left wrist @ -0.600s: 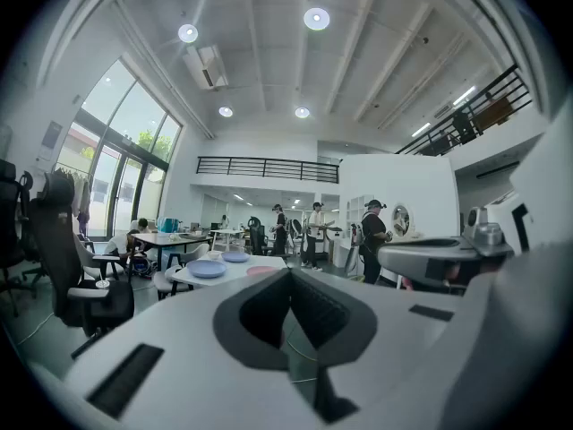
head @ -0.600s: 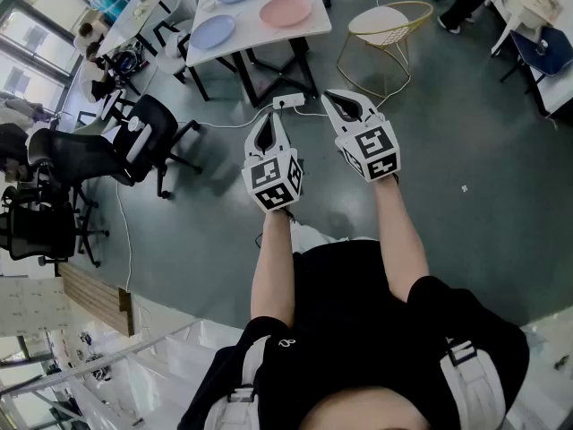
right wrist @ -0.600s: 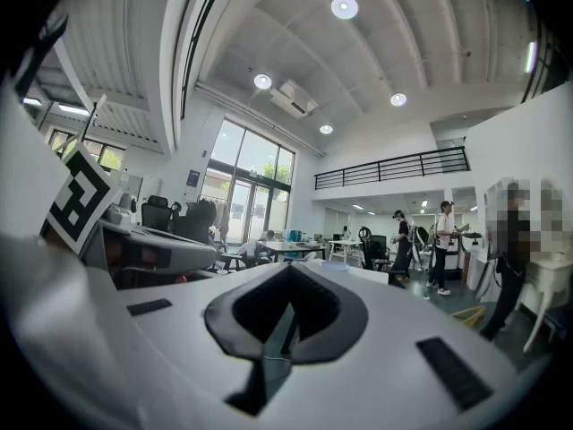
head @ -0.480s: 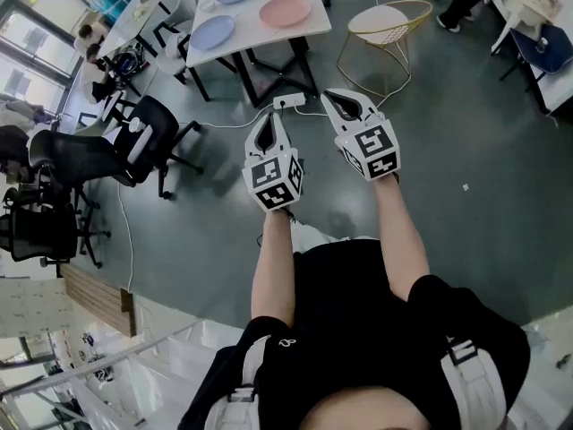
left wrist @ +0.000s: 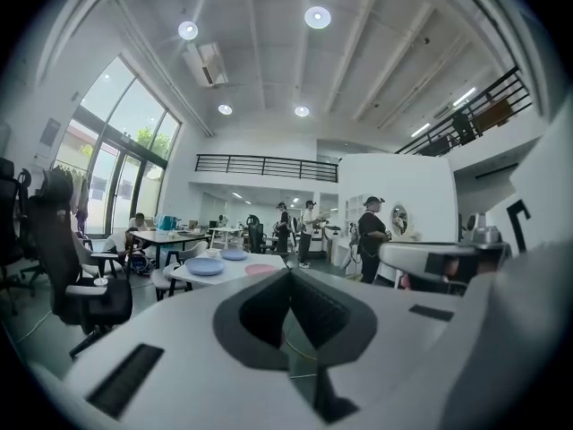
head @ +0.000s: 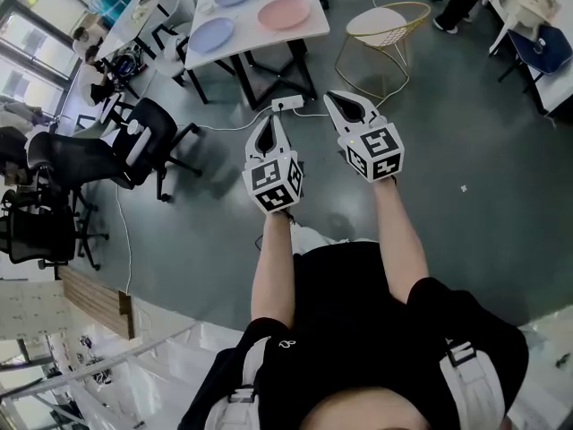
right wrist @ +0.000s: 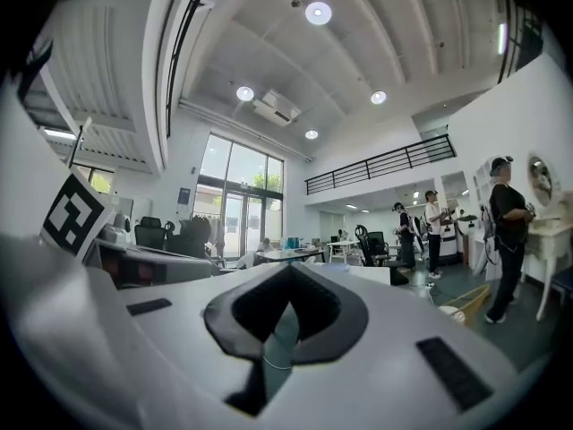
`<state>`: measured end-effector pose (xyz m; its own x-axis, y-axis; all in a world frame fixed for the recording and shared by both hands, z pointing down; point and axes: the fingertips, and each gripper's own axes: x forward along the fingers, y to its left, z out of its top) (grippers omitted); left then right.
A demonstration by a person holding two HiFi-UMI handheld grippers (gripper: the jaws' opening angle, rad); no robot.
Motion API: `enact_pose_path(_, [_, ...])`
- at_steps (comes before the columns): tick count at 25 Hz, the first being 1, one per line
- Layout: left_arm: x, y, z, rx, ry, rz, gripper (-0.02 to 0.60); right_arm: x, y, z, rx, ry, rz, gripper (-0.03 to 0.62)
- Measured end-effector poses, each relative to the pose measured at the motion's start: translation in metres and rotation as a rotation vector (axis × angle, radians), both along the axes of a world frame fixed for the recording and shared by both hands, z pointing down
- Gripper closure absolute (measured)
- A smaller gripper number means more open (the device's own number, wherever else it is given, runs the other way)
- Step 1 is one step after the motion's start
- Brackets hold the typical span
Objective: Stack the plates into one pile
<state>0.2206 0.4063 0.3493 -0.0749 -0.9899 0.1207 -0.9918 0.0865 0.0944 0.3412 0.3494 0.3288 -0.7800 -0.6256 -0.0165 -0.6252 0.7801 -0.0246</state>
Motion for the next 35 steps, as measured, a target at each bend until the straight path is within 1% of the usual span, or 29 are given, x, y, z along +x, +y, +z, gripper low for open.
enact_pose_path(9, [-0.014,-0.006,0.007,-0.017,0.014,0.004,0.569,-0.008,-0.009,0.004,-0.034,-0.024,0.009,0.586])
enact_pose_path(15, [-0.04,-0.015,0.015,-0.031,0.02,-0.012,0.569,-0.033,-0.022,0.01,-0.053,-0.026,0.002,0.586])
enact_pose_path(19, [-0.07,-0.019,0.021,-0.049,0.033,-0.032,0.569,-0.054,-0.032,0.014,-0.068,-0.03,0.041,0.586])
enact_pose_path(22, [-0.097,-0.025,0.024,-0.066,0.035,-0.039,0.569,-0.074,-0.042,0.02,-0.11,-0.051,0.053,0.586])
enact_pose_path(29, [-0.175,-0.04,0.04,-0.129,0.031,-0.069,0.569,-0.144,-0.065,0.04,-0.194,-0.09,0.051,0.586])
enact_pose_path(32, [-0.207,-0.049,0.049,-0.155,0.039,-0.074,0.569,-0.179,-0.072,0.052,-0.226,-0.084,0.044,0.586])
enact_pose_path(35, [-0.232,-0.056,0.055,-0.166,0.048,-0.071,0.569,-0.206,-0.076,0.06,-0.242,-0.076,0.041,0.586])
